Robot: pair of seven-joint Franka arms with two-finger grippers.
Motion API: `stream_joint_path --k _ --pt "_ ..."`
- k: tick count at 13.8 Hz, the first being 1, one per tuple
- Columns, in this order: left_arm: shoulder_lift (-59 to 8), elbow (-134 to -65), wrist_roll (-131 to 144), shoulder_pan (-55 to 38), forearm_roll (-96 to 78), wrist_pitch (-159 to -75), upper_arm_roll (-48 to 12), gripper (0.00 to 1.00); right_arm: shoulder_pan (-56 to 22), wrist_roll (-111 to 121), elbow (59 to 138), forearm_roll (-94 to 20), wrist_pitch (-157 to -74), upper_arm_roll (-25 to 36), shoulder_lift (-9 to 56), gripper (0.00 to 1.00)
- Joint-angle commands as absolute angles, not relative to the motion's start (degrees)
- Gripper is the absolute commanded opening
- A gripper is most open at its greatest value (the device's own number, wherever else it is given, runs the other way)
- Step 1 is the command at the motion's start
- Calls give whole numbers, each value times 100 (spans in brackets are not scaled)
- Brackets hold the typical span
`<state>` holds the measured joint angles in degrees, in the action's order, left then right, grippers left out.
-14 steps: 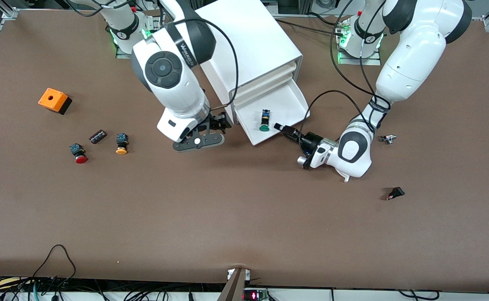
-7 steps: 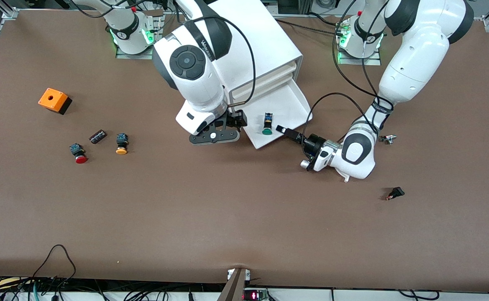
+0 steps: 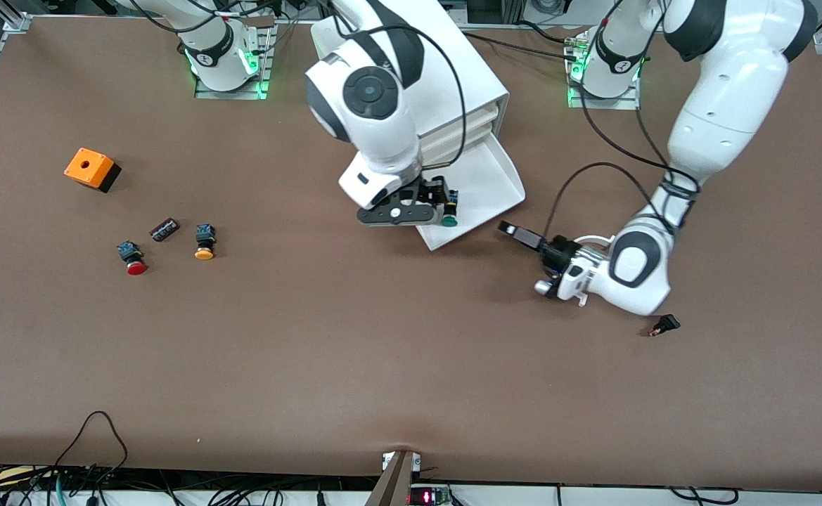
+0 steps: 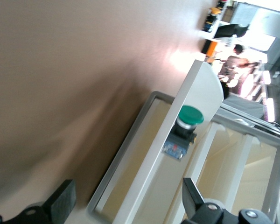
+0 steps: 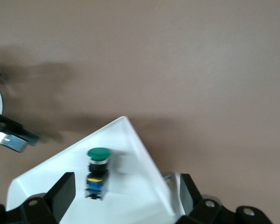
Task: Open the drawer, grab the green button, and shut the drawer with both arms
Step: 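Lift the green button with the right gripper while the left gripper withdraws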
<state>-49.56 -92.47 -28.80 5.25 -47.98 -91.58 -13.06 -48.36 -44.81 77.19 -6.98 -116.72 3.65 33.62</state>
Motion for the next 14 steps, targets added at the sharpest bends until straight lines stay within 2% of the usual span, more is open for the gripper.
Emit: stream_joint_path --k 1,4,7,11,14 --pt "-4633 -8940 -2488 781 -3906 -8816 -1310 100 -5185 -5331 7532 -511 -11926 431 3656 98" --pt "-4063 -8895 -2304 1001 -2895 -8815 -1310 100 -5510 -6308 7515 -220 -11935 431 3831 97" --pt "-3561 -8895 -2118 1046 -2164 -8772 -1301 100 -5747 -7117 7068 -194 -11944 439 4287 97" --pt "-3025 -8877 -2101 1037 -1145 -8833 -1327 100 -5827 -7277 6829 -26 -11979 448 4614 93" --pt "-2796 -8579 -2170 1055 -293 -8789 -1310 100 -5827 -7207 6829 262 -12067 440 4772 92"
